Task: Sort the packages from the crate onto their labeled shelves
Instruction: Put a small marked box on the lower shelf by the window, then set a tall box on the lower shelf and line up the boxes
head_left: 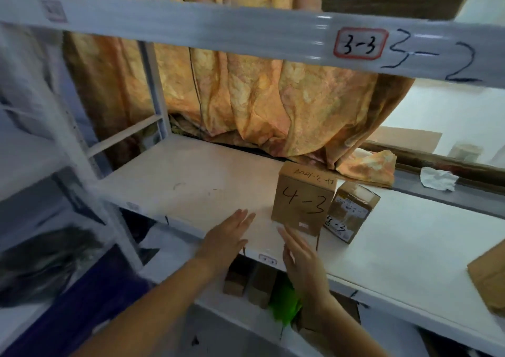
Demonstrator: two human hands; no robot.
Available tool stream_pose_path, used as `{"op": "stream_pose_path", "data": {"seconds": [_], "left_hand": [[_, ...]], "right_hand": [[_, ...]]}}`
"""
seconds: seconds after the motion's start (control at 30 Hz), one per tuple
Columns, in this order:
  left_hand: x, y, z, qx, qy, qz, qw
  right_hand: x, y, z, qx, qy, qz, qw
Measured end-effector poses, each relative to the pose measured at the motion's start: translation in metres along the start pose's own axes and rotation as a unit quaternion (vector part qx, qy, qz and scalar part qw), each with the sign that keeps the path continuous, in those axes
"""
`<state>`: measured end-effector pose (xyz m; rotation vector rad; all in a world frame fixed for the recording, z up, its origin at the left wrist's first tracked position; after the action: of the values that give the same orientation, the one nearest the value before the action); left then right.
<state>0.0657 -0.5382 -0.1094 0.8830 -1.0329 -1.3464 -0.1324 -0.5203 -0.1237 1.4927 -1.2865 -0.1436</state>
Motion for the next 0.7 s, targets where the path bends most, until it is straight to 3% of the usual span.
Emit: {"op": "stream_pose_path", "data": {"seconds": [0.1,0.2,0.4,0.57,0.7], "left_hand": [[-0.039,0.028,-0.023,0.023,-0.023,0.035,0.999],[-0.088,0.056,-0.063,0.024,0.014,0.064,0.998],[-0.216,0.105,-0.176,0.009,0.215,0.115,0.970],[-0.333,0.122,-0.263,0.021,0.400,0.071,0.914],[-0.401,0.122,-0.330,0.015,0.485,0.015,0.874]], "right_hand": [[0.038,-0.003,-0.052,0.017,0.079,-0.087,0.993],[0.066,-0.028,-0.106,0.004,0.150,-0.173,0.974],[0.082,-0.092,-0.231,0.050,0.246,-0.336,0.908],[0.067,-0.159,-0.325,0.046,0.316,-0.451,0.833],[0.052,-0.220,-0.385,0.038,0.321,-0.532,0.783]]}}
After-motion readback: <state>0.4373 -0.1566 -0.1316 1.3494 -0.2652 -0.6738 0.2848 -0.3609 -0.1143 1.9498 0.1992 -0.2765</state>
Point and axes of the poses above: each hand's wrist, its own x-axis towards the middle knuckle, its own y-axis out of the back of the hand, z = x × y, the point moved 1 cm from there along x, towards the middle knuckle, and after that the axes turned 12 degrees about y, right-handed, at the moved point
